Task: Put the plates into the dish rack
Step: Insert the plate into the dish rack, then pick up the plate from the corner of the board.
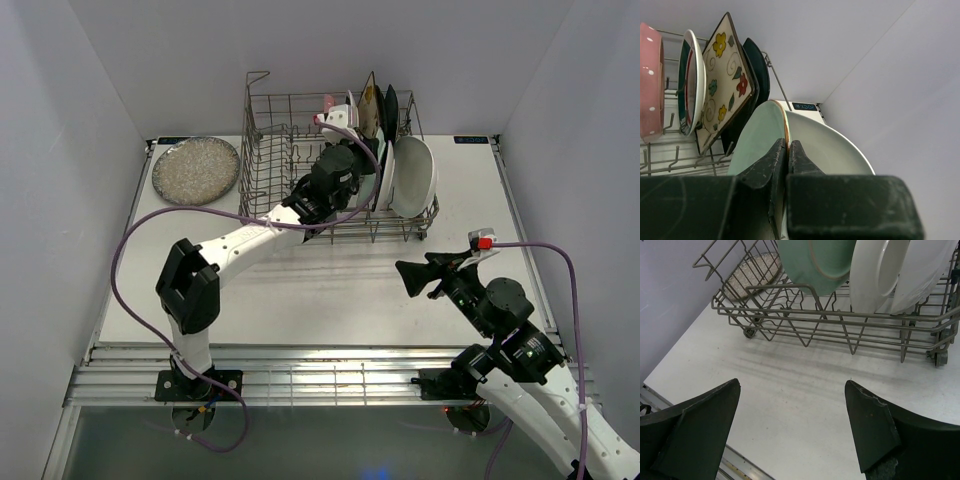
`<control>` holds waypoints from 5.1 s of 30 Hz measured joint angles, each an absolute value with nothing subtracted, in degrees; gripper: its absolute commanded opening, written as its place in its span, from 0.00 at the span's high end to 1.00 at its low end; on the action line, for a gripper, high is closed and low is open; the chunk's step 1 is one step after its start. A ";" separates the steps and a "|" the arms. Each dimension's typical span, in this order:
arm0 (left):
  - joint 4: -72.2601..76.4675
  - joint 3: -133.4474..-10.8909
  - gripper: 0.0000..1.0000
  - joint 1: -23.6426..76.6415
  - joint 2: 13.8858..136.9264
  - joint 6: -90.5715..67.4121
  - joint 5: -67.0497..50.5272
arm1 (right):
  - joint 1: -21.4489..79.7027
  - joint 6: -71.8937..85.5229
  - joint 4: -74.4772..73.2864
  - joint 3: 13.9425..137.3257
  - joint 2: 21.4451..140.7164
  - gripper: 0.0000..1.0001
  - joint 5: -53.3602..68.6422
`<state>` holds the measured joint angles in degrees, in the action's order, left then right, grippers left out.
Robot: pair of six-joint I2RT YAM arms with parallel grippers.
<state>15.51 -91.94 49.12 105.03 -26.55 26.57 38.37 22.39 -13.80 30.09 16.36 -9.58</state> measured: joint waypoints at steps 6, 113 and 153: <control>16.56 -92.47 1.00 49.74 108.51 -27.46 27.75 | 38.37 22.41 -13.82 30.09 16.05 0.09 -10.00; 40.14 -65.47 0.21 50.92 81.32 -3.57 26.00 | 38.37 23.62 -13.85 30.24 19.14 0.06 -8.84; 44.14 -37.78 0.02 50.92 41.80 31.88 32.16 | 38.37 23.83 -16.56 31.73 19.51 0.06 -7.09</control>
<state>44.14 -37.78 50.92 41.80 31.88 32.16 38.37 23.83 -16.56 31.73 19.51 -7.09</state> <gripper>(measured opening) 0.979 0.940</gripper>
